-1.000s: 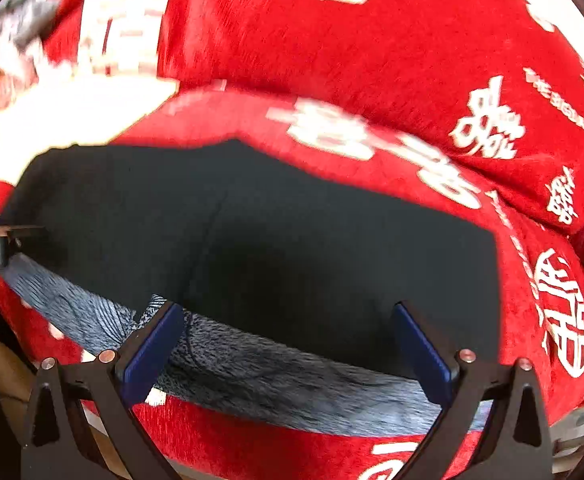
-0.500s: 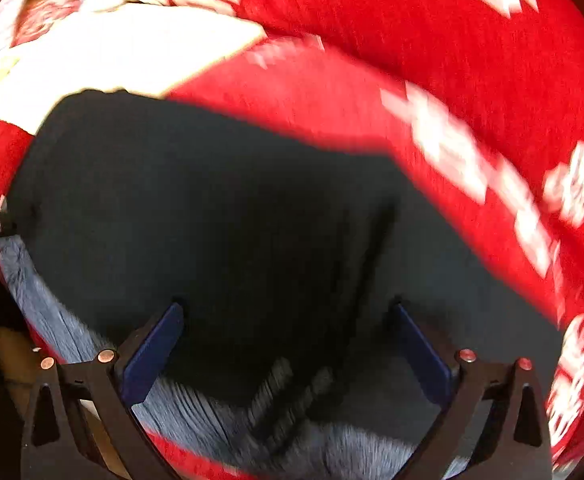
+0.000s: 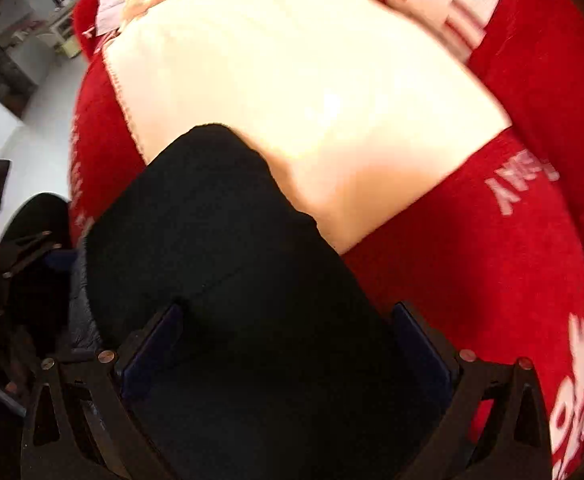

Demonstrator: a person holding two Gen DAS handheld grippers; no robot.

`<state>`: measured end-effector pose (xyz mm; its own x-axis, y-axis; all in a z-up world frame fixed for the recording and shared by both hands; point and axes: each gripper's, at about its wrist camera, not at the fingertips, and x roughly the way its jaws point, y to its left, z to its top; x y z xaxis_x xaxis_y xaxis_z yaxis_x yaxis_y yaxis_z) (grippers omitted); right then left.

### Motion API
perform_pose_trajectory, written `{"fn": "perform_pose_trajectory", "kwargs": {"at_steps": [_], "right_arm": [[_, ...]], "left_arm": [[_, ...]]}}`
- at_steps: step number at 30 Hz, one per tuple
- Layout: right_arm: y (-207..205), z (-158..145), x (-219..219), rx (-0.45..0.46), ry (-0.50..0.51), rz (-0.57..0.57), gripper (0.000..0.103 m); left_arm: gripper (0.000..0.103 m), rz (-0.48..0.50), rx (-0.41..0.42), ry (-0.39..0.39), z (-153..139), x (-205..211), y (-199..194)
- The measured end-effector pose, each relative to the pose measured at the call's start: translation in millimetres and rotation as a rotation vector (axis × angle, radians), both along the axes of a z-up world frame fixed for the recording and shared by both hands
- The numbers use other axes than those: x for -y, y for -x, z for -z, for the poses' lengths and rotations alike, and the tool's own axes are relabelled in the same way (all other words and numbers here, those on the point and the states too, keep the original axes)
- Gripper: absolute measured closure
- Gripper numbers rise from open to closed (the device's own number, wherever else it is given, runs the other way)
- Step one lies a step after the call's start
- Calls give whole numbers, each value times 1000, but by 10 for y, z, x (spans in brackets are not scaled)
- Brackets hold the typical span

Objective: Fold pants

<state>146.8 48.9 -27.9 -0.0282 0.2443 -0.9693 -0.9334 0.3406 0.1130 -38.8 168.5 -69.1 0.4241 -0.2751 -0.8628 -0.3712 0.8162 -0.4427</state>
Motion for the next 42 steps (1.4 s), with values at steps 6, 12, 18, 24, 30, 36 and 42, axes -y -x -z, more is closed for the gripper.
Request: {"fn": "perform_pose_trajectory", "kwargs": {"at_steps": [6,12,18,24,30,36,42], "right_arm": [[156,-286,65,74,-10,-126,72],[592,-701,280,182,-195,-173,81],[786,-886,431,221,-323,-157,82],[652,-739,358,222,-300,-121,82],[259,-777,545,237,-233,82,36],[170,-603,992,552,88,150,34],[1016,-193,1083,683,200,-21,35]], "left_arm": [[0,44,124,30,-257,-282,160],[0,274,250,59,-405,-448,68],[0,509,279,146,-343,-366,-251],[0,652,196,145,-283,154,-382],[64,511,99,93,-378,147,-334],[71,495,83,6,-626,402,-343],[73,492,127,-55,-988,428,-258]]}}
